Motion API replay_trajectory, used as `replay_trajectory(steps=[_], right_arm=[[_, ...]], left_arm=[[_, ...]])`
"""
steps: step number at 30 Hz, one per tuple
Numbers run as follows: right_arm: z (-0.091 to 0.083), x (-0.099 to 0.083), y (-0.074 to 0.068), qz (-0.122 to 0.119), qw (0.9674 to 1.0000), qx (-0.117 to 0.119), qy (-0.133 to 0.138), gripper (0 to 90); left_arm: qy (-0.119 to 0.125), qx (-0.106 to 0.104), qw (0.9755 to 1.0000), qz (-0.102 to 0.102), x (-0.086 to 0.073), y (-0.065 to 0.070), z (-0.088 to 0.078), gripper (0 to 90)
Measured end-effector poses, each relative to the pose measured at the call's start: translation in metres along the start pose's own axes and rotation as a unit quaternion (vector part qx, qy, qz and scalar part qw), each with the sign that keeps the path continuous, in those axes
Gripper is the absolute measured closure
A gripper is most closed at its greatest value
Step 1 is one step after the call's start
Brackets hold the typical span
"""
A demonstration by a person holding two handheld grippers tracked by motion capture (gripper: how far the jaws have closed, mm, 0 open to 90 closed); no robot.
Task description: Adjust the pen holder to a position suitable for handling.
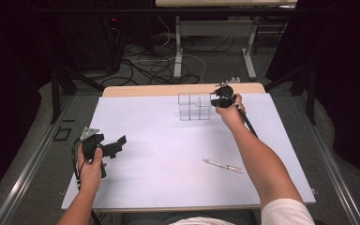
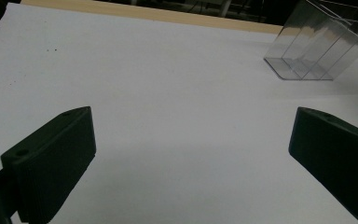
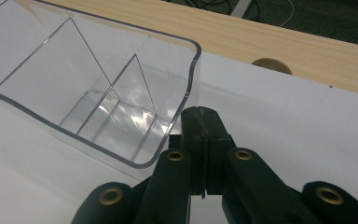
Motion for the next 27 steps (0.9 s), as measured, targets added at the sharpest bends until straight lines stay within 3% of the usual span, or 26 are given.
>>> replay_trajectory(steps=[5,9,27], right_arm=[[0.002,0.000,-0.003,0.000,1.0000,0.003,0.003,90.0],[0.004,0.000,-0.006,0.016,0.9999,0.003,0.006,90.0],[0.015,0.007,-0.029,0.004,0.9997,0.017,0.016,90.0]], left_arm=[[0.000,0.000,1.0000,0.000,0.000,0.000,0.000,0.4],[-0.001,0.000,1.0000,0.000,0.000,0.000,0.000,0.4],[0.000,-0.002,1.0000,-0.001,0.000,-0.001,0.000,0.4]])
Point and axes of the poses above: each handheld gripper's, and its own axes: z roughly forward along the jaws, x roughly out of its top, y roughly to its right, the point moved 5 cm from there along z, roughly forward along the jaws, and after that the axes turned 2 degrees about -y, right-handed, at the moved point
